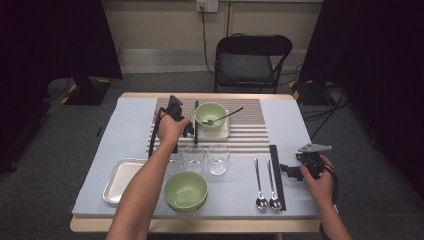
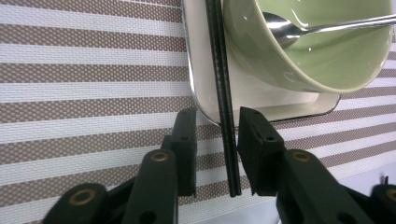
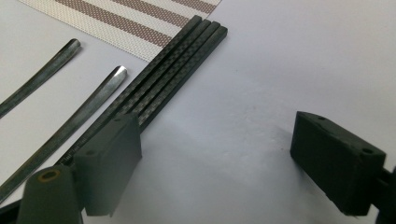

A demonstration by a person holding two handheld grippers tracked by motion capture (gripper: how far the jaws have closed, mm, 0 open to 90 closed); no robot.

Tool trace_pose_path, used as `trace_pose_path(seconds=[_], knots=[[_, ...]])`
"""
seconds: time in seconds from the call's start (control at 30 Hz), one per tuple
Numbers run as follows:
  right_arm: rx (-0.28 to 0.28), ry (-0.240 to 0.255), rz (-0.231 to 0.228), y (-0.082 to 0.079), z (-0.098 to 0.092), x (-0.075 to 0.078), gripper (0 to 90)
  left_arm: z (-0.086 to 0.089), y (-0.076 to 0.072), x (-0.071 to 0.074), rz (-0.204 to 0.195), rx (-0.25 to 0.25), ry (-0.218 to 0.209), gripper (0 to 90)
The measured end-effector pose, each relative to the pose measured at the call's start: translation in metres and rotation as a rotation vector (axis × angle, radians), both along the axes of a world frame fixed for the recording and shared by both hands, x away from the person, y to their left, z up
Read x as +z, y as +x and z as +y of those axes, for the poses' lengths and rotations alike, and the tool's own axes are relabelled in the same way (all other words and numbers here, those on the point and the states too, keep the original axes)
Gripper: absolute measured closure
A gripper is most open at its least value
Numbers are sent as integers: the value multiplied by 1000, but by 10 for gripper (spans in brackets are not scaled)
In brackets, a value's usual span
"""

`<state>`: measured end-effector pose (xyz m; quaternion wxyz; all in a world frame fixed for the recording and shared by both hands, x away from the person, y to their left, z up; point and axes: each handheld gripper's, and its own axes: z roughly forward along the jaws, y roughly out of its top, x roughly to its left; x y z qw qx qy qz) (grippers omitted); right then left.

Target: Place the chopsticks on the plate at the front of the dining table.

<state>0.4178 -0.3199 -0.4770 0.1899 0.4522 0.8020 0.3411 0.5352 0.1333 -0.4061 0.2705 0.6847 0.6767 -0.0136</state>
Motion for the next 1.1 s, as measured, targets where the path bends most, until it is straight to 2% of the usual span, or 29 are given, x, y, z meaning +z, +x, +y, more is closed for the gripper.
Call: trace_pose_path(seconds=[0.13, 0.33, 0.4, 0.57, 1.1], knots=[[-1, -1, 0, 0, 0, 0, 155, 5, -3, 3, -15, -13, 6, 653], [-1, 0, -1, 0, 0, 0, 154, 12, -7, 8, -36, 6, -1, 618], [-1, 0, -1, 0, 0, 0, 155, 15, -8, 9, -45, -3, 1, 605], [0, 0, -1, 0, 0, 0, 154, 19, -11, 12, -53, 11, -3, 576], [-2, -2, 0, 0, 0, 0, 154, 29, -16, 17, -81, 9, -15, 463]])
